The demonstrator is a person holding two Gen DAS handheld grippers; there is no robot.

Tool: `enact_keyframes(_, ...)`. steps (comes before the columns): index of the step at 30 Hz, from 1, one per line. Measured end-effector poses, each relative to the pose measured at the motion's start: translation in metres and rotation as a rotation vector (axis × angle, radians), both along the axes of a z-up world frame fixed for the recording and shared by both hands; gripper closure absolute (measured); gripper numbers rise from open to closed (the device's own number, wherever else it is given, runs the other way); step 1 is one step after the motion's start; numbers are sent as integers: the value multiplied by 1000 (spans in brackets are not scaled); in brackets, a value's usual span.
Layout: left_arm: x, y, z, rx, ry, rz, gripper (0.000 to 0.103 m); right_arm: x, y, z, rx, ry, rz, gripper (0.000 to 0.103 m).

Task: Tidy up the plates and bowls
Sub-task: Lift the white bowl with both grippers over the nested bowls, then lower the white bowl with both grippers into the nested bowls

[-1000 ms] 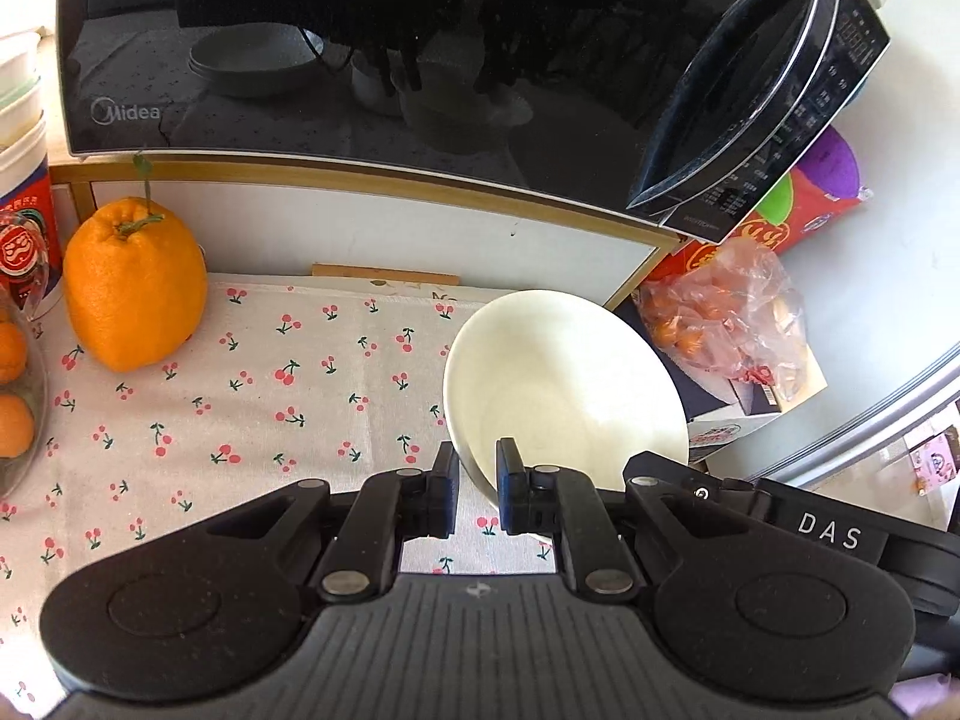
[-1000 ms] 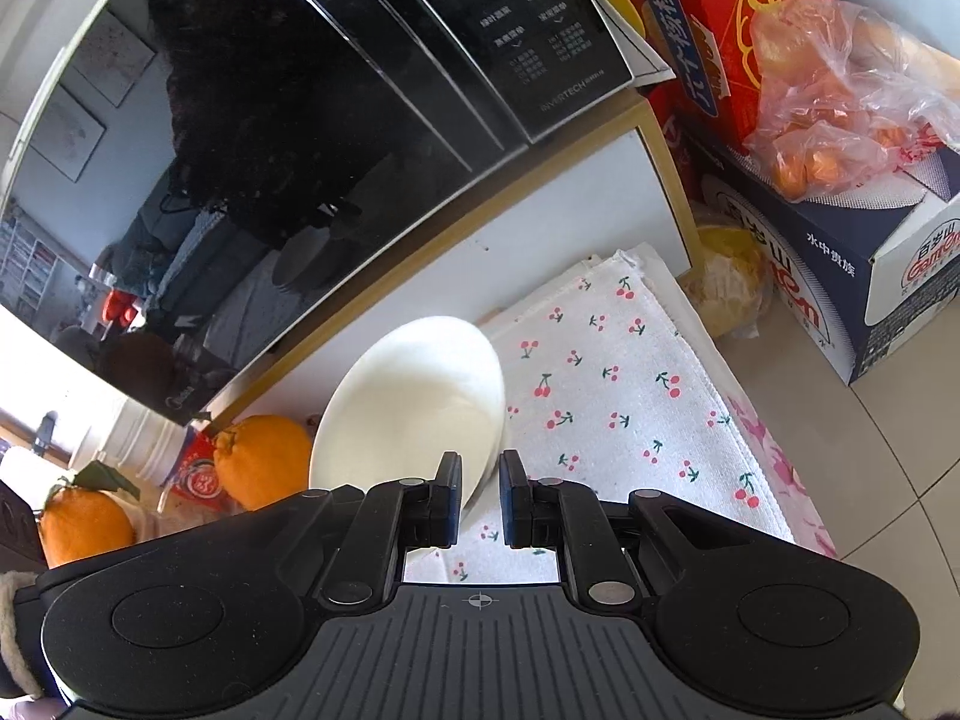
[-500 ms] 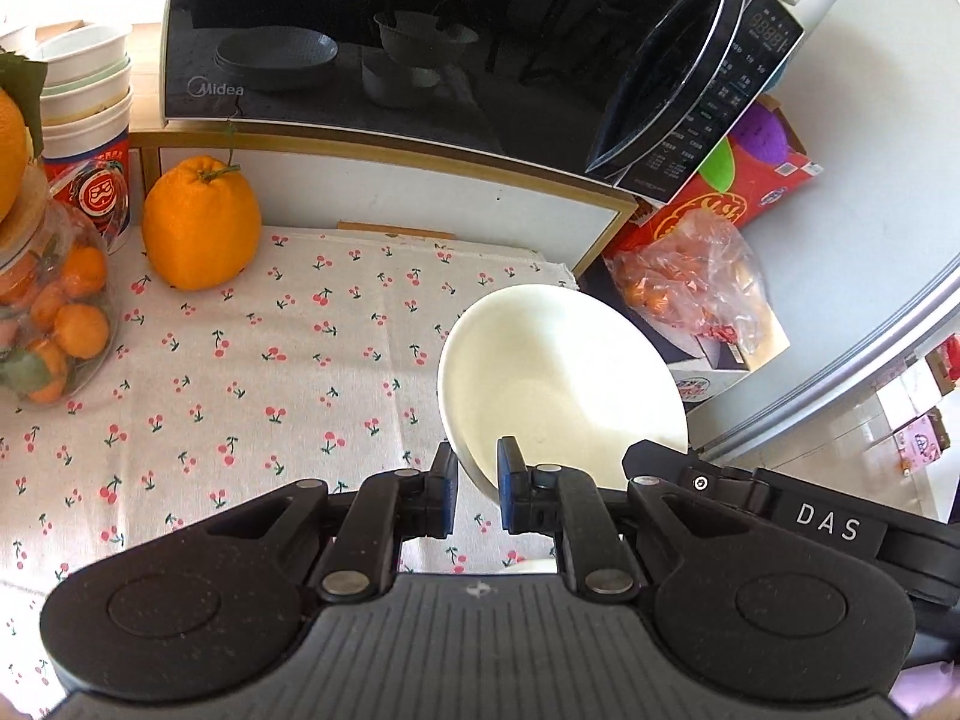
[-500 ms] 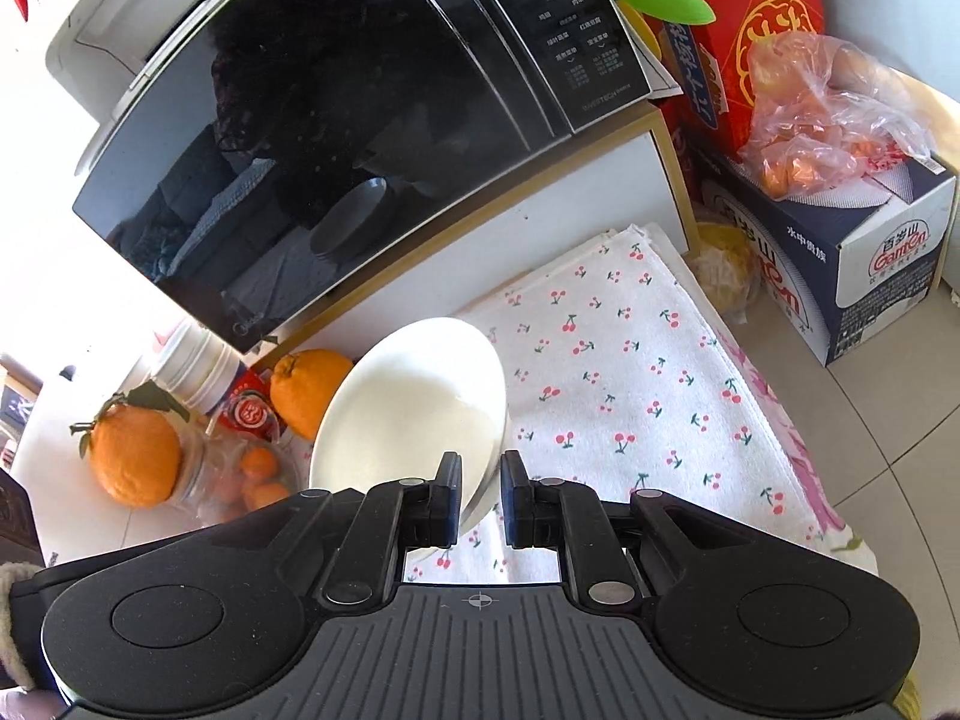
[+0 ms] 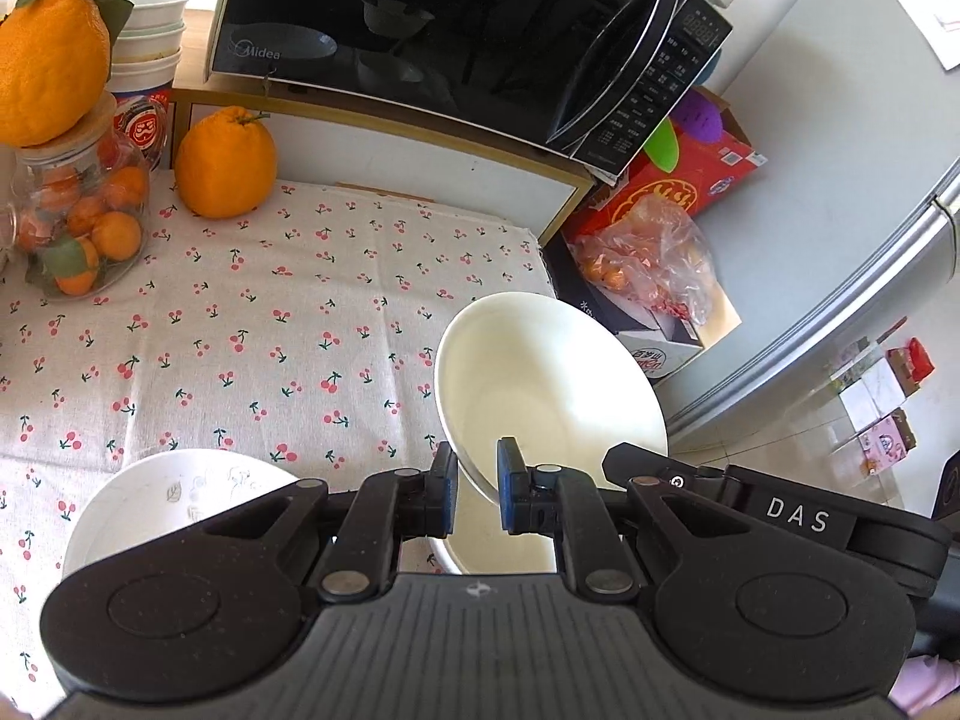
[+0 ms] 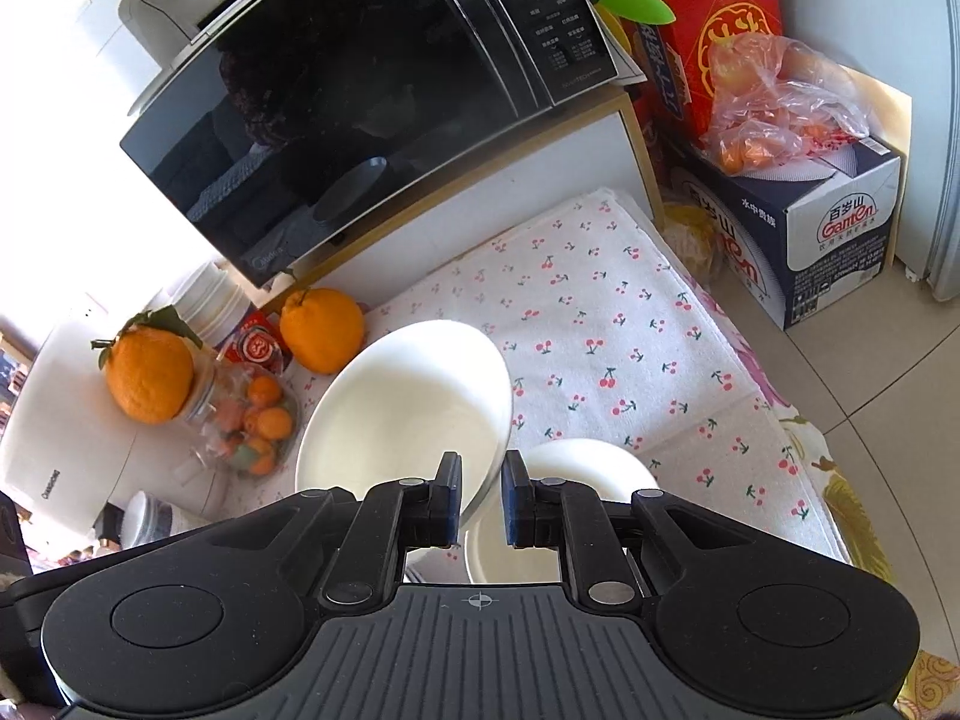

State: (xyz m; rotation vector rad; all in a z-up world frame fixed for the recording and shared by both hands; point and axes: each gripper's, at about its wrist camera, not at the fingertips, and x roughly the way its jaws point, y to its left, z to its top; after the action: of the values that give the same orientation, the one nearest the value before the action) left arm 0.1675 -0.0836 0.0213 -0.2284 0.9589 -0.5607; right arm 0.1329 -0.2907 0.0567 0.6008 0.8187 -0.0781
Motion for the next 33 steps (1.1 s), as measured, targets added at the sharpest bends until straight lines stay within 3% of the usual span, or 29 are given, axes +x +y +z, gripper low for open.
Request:
enact_keyframes(7, -20, 6, -8, -25, -8, -3, 91, -21, 4, -6, -2, 2, -15, 89)
enact_keyframes(21, -16, 3, -37, -105, 123, -13, 90, -27, -6, -24, -1, 48, -75, 89)
enact_keyframes(33, -15, -6, -51, -51, 147, -5, 89, -16, -7, -46, 18, 122, -84, 87)
